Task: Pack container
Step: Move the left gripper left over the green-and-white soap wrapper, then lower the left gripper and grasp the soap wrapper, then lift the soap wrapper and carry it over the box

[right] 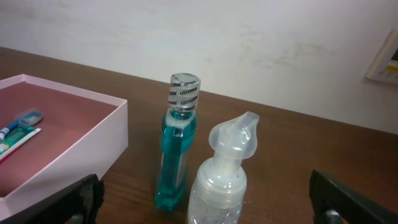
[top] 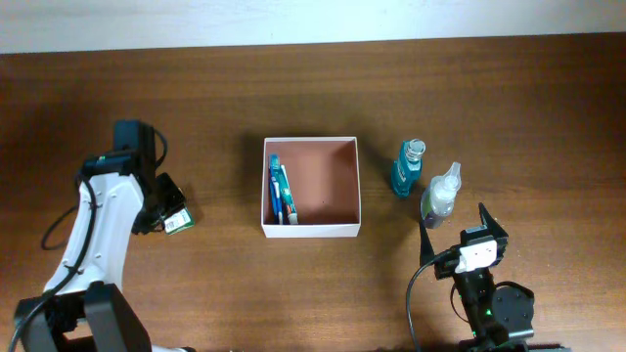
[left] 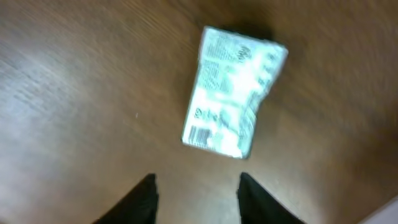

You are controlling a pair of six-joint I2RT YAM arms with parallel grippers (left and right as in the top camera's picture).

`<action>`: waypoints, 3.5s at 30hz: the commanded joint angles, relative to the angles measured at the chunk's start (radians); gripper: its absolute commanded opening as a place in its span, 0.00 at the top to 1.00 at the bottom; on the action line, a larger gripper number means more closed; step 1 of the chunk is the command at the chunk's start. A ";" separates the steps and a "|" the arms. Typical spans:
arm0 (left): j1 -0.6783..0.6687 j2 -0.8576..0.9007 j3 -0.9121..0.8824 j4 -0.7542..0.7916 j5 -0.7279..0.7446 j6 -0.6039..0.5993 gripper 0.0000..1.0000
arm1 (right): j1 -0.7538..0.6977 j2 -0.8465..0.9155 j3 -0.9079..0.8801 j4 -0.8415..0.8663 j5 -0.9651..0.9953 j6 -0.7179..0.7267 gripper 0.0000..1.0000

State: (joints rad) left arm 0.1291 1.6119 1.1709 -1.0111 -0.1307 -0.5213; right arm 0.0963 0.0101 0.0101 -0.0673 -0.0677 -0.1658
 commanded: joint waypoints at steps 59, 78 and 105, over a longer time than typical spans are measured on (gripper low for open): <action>0.017 0.156 -0.163 0.430 0.037 0.067 0.01 | 0.008 -0.006 -0.005 -0.006 0.009 -0.002 0.02; 0.013 0.215 -0.162 0.431 0.042 0.067 0.54 | 0.008 -0.006 -0.005 -0.006 0.009 -0.003 0.02; -0.157 -0.190 -0.080 0.324 0.300 0.068 0.78 | 0.008 -0.006 -0.005 -0.006 0.009 -0.002 0.02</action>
State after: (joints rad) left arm 0.0486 1.4773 1.0409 -0.6868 0.1284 -0.4561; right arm 0.0963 0.0101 0.0101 -0.0677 -0.0677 -0.1654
